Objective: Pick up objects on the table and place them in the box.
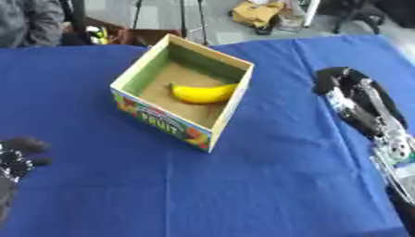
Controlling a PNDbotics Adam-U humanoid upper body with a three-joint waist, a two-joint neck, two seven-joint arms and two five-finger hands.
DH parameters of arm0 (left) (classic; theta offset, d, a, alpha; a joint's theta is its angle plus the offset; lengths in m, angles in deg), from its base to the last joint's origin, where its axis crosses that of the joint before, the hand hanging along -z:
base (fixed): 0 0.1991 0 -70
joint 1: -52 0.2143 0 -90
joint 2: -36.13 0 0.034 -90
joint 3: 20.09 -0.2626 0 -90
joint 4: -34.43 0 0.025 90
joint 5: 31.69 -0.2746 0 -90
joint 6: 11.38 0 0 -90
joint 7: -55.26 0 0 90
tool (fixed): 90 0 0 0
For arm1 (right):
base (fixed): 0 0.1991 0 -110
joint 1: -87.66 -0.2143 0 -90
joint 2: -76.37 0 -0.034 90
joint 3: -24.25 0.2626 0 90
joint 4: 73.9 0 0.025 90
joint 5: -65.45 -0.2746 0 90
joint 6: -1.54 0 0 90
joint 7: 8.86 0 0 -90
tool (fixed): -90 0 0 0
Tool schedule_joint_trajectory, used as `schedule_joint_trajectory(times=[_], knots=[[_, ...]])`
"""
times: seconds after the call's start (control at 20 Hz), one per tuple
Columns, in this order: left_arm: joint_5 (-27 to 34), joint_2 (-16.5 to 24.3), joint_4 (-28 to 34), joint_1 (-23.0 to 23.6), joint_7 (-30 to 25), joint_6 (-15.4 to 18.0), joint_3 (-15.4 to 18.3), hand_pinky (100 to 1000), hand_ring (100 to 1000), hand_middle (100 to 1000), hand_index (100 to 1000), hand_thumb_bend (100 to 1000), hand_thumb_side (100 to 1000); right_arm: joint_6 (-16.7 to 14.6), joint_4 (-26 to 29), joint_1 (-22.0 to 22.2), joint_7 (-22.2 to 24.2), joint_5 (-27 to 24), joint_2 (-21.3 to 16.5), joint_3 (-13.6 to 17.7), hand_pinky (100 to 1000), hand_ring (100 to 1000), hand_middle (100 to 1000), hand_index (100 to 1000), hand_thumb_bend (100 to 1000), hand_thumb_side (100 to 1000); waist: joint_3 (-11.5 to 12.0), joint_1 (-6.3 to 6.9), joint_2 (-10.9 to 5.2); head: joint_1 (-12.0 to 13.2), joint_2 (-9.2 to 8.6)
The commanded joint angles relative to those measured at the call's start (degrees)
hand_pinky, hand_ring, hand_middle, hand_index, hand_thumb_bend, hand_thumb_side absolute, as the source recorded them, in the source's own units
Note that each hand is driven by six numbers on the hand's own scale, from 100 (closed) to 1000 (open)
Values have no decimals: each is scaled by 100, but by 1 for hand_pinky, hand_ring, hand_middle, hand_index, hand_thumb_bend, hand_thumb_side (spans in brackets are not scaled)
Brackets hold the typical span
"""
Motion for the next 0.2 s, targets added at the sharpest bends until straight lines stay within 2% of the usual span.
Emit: schedule_joint_trajectory(times=[0.05, 0.2], knots=[[-11, 55, 62, -19, 30, 19, 69, 665, 738, 628, 696, 267, 1000, 148, 196, 75, -19, -379, 259, 147, 638, 619, 623, 747, 100, 644, -28, 31, -79, -10, 7], [1, 55, 60, -22, 35, 25, 72, 665, 738, 629, 696, 264, 1000, 146, 133, 109, -29, -492, 515, 204, 638, 618, 621, 746, 100, 663, -67, 46, -88, -17, 15]])
